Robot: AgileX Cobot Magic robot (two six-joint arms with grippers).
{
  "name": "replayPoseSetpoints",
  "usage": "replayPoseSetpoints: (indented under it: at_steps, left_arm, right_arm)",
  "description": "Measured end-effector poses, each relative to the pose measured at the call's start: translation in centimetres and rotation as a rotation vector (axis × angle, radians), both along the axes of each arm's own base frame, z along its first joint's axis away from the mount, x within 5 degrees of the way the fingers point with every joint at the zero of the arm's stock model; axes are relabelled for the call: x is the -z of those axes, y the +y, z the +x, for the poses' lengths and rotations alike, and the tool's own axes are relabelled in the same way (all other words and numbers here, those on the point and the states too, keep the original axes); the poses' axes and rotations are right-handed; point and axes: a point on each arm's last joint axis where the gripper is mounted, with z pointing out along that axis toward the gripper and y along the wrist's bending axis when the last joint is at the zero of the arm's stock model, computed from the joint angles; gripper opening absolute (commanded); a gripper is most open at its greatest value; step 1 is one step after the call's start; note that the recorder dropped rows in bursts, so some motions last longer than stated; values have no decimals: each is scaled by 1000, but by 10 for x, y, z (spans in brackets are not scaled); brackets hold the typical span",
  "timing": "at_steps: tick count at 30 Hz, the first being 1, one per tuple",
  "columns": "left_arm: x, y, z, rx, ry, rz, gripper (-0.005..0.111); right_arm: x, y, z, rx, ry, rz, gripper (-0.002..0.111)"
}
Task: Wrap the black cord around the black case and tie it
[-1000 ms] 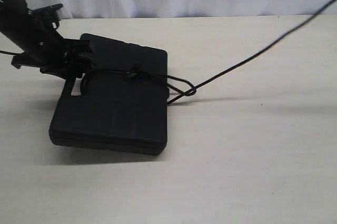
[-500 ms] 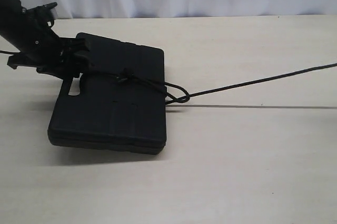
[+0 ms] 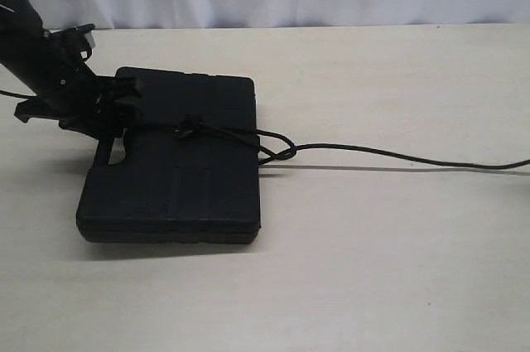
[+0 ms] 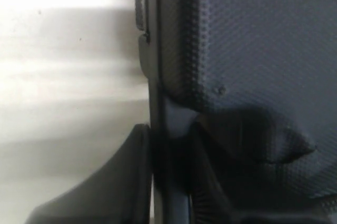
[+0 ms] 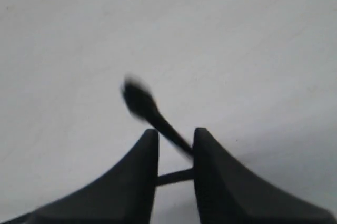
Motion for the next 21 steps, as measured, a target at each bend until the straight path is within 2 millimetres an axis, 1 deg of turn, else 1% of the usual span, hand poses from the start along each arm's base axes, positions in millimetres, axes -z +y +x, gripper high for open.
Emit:
replayPoseSetpoints:
  at_steps: [1, 3, 5, 6, 8, 9, 11, 12, 14, 16, 19, 20, 21]
  left_arm:
    - [0, 0, 0, 0, 0, 0, 0]
    - [0, 0, 0, 0, 0, 0, 0]
    - [0, 0, 0, 0, 0, 0, 0]
    - [0, 0, 0, 0, 0, 0, 0]
    - [0, 0, 0, 0, 0, 0, 0]
    - [0, 0, 0, 0, 0, 0, 0]
    - [0, 0, 0, 0, 0, 0, 0]
    - [0, 0, 0, -1, -4, 1, 0]
    - [0, 0, 1, -2, -7, 2, 0]
    - [0, 0, 1, -2, -12, 4, 0]
    - [0, 0, 1, 8, -19, 7, 0]
    - [0, 1, 2, 11, -22, 9, 0]
    - [0, 1, 2, 15, -23, 10, 0]
  right_arm:
    - [-1, 0, 0, -18, 33, 5, 49]
    - [-9, -3, 1, -53, 86, -11, 56]
    - [-25, -8, 3, -61, 134, -24, 56]
    - [-36, -10, 5, -60, 142, -29, 55]
    - [-58, -12, 10, -46, 117, -11, 53]
    - [-71, -10, 13, -42, 85, 13, 51]
    - [-90, 3, 22, -69, 26, 78, 44]
    - [-95, 15, 27, -106, 8, 115, 42]
    - [-98, 49, 39, -218, 10, 158, 42]
    - [-94, 97, 52, -383, 45, 153, 43]
    - [-84, 172, 61, -689, 101, 41, 42]
    - [-79, 194, 60, -805, 119, -22, 42]
    - [-75, 209, 60, -899, 131, -82, 42]
